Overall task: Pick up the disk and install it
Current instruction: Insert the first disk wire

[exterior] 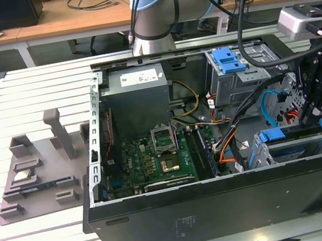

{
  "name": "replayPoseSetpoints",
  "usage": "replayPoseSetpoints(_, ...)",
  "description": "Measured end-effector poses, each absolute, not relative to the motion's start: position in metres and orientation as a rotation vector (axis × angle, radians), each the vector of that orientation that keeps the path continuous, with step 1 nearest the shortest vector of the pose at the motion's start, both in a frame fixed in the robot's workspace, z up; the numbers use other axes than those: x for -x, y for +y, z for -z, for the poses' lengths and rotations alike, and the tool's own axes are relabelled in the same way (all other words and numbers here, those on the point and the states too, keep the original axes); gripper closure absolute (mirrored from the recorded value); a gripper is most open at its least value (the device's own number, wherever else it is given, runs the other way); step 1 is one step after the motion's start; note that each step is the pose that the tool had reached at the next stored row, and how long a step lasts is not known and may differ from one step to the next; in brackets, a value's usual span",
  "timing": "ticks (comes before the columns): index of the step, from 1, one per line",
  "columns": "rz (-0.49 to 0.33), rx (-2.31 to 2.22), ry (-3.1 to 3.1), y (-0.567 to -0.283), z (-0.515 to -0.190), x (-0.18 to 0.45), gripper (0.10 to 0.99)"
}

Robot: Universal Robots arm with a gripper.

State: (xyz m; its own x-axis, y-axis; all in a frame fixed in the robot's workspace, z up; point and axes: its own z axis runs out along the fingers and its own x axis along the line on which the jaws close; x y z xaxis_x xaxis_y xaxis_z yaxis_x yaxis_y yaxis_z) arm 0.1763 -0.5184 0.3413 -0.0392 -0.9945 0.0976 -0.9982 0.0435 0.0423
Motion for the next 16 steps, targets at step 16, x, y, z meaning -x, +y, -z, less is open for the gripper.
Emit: replayPoseSetpoints(16, -0.028, -2.120, -2.208, -0.5249, -0.3449, -0.1762, 0.922)
